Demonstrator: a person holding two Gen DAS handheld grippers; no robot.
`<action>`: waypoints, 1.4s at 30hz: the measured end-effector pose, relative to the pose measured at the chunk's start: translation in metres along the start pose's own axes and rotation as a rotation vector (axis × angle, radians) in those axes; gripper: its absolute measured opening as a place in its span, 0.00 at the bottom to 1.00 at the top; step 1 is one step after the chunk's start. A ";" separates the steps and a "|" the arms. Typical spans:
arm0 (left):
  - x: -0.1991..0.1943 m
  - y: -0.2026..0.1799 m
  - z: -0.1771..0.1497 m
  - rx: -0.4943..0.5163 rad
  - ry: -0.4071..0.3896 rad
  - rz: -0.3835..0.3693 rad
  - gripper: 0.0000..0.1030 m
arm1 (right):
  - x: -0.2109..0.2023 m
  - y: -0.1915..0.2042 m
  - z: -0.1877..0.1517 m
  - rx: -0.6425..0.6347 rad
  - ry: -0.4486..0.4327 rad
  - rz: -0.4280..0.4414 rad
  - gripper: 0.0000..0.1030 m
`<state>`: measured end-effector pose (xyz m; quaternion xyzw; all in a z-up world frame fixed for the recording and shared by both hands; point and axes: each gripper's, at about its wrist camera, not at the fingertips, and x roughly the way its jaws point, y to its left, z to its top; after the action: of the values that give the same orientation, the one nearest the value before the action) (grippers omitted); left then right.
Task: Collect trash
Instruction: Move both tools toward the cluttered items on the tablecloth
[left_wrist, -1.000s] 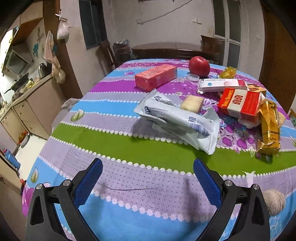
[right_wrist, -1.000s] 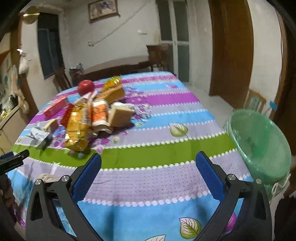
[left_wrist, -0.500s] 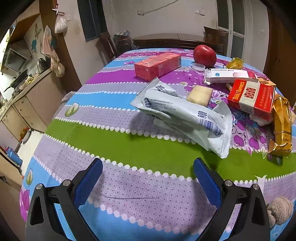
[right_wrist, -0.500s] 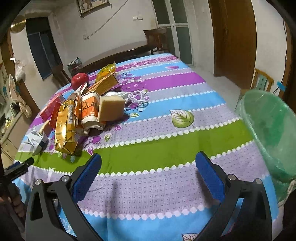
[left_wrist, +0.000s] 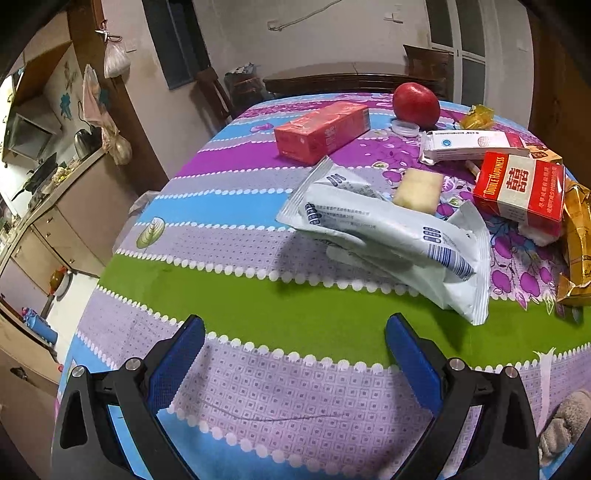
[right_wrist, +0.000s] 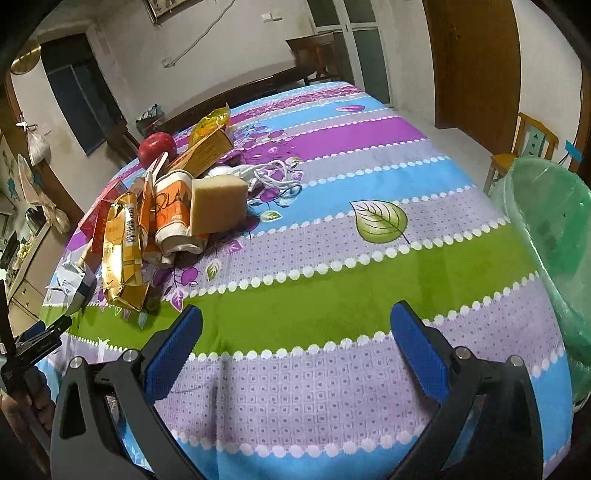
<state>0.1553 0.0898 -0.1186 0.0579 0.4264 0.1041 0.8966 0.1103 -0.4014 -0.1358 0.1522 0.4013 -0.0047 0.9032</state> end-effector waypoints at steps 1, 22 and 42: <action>0.002 0.002 0.000 -0.010 0.004 -0.013 0.95 | 0.000 0.000 0.000 0.000 0.000 0.003 0.95; 0.007 0.011 -0.003 -0.074 0.028 -0.085 0.95 | 0.001 -0.002 0.001 0.015 -0.007 0.006 0.95; -0.035 0.017 -0.021 -0.014 -0.128 -0.046 0.95 | -0.036 0.029 -0.017 -0.136 -0.121 -0.024 0.95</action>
<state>0.1158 0.0985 -0.1022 0.0483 0.3686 0.0827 0.9246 0.0776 -0.3730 -0.1125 0.0854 0.3470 0.0026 0.9340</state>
